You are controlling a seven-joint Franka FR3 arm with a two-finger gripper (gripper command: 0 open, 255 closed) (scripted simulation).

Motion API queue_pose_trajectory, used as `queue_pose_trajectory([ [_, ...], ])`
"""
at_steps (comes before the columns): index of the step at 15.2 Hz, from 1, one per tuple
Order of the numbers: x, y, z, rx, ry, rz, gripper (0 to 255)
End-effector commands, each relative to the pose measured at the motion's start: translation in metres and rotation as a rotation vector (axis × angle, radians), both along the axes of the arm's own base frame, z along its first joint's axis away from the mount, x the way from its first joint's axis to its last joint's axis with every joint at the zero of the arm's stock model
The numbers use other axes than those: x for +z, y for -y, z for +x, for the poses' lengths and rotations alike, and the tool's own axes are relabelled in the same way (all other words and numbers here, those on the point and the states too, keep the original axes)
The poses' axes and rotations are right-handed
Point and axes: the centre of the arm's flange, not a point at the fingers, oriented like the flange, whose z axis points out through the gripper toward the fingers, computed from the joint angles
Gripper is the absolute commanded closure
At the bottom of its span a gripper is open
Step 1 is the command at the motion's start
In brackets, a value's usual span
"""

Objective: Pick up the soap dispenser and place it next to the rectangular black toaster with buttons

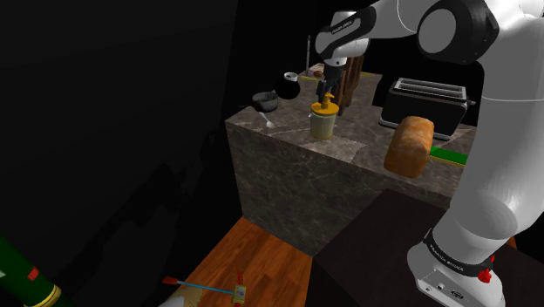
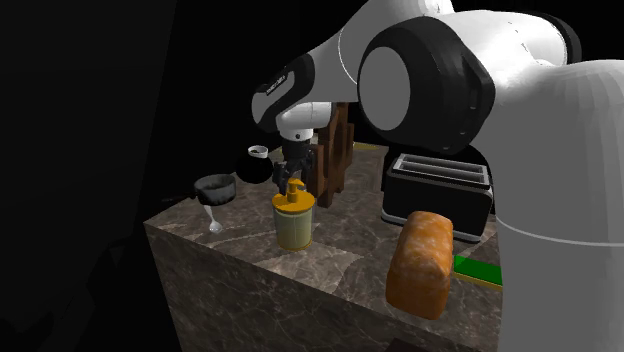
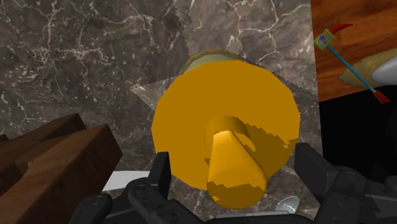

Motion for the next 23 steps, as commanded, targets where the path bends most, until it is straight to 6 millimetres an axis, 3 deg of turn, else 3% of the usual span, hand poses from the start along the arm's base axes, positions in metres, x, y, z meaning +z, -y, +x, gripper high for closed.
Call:
queue_pose_trajectory([
  [1,-0.001,0.0,0.0,0.0,0.0,0.0,0],
  [6,-0.001,0.0,0.0,0.0,0.0,0.0,0],
  [7,-0.001,0.0,0.0,0.0,0.0,0.0,255],
  [16,-0.001,0.0,0.0,0.0,0.0,0.0,255],
  [23,0.036,0.0,0.0,0.0,0.0,0.0,255],
])
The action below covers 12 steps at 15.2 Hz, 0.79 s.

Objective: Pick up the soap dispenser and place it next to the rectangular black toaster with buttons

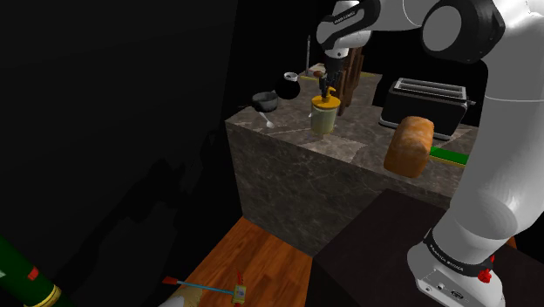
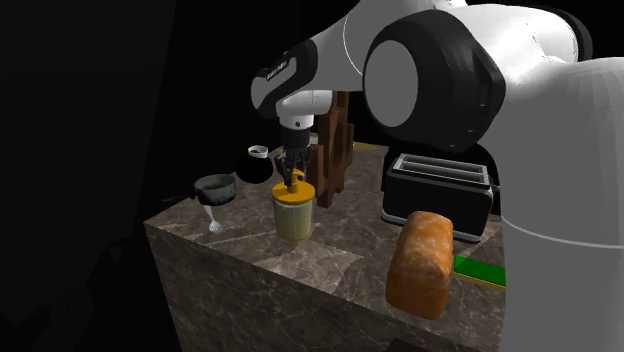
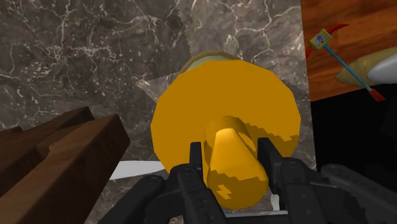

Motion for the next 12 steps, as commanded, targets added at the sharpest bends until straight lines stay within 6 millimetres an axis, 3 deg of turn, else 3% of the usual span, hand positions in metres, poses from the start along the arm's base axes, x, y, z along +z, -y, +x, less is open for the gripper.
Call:
queue_pose_trajectory([
  [1,0.01,0.0,0.0,0.0,0.0,0.0,255],
  [12,0.068,0.0,0.0,0.0,0.0,0.0,255],
])
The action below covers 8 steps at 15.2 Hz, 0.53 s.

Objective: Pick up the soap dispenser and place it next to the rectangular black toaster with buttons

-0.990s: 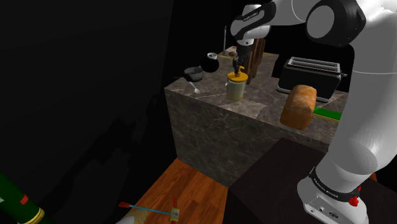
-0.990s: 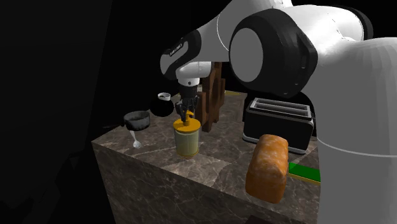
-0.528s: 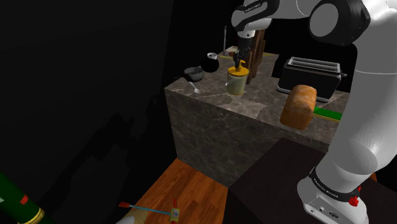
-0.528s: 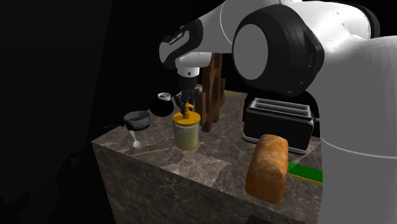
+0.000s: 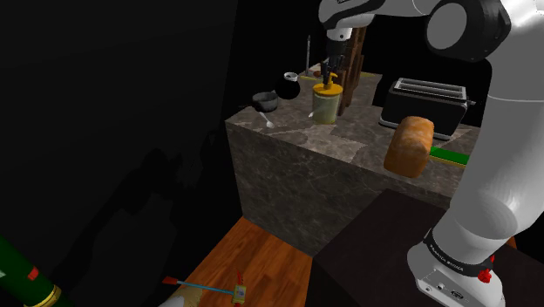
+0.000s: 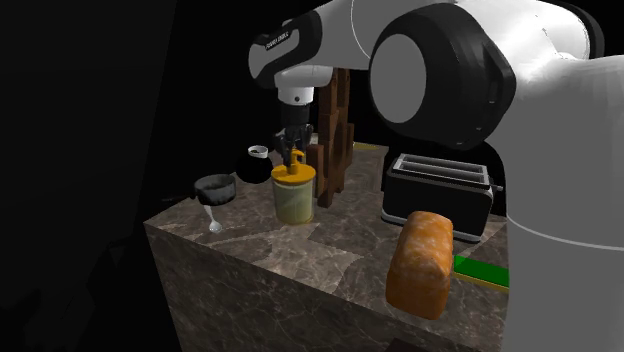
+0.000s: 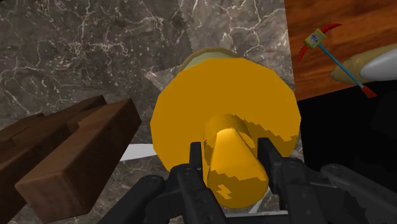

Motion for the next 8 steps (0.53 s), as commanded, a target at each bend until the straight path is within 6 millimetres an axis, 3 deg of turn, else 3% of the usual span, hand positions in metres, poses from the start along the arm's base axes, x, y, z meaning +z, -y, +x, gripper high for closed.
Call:
queue_pose_trajectory([
  [1,0.013,0.0,0.0,0.0,0.001,0.0,255],
  [8,0.05,0.0,0.0,0.0,0.001,0.0,255],
])
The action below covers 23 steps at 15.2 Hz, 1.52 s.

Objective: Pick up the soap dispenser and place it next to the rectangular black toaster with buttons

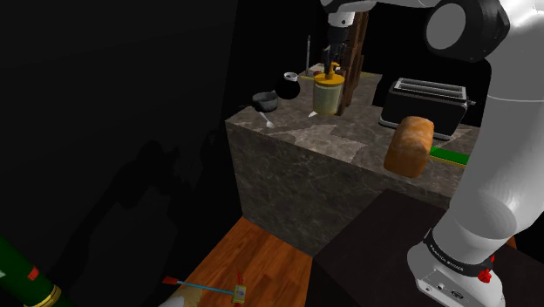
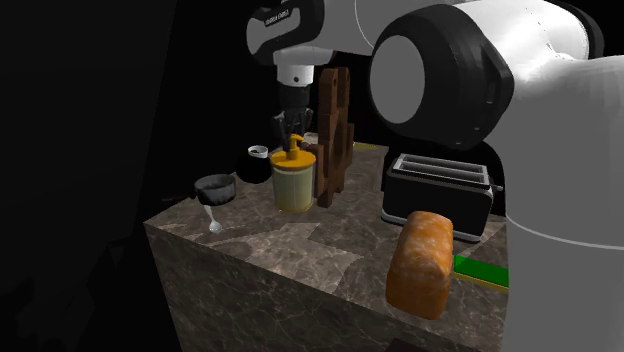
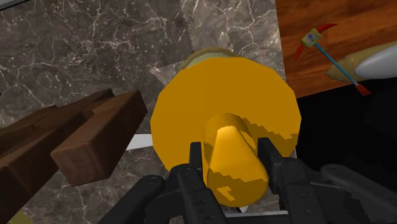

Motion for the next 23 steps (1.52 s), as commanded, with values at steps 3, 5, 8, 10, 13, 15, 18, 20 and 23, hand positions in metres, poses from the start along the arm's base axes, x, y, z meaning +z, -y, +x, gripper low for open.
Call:
queue_pose_trajectory([
  [3,0.022,0.0,0.0,0.0,0.001,0.0,255],
  [5,0.032,0.0,0.0,0.0,0.001,0.0,255],
  [8,0.048,0.0,0.0,0.0,0.001,0.0,255],
  [10,0.059,0.0,0.0,0.0,0.001,0.0,255],
  [13,0.075,0.0,0.0,0.0,0.001,0.0,255],
  [15,0.085,0.0,0.0,0.0,0.001,0.0,255],
  [18,0.101,0.0,0.0,0.0,0.001,0.0,255],
  [20,0.112,0.0,0.0,0.0,0.001,0.0,255],
  [23,0.127,0.0,0.0,0.0,0.001,0.0,255],
])
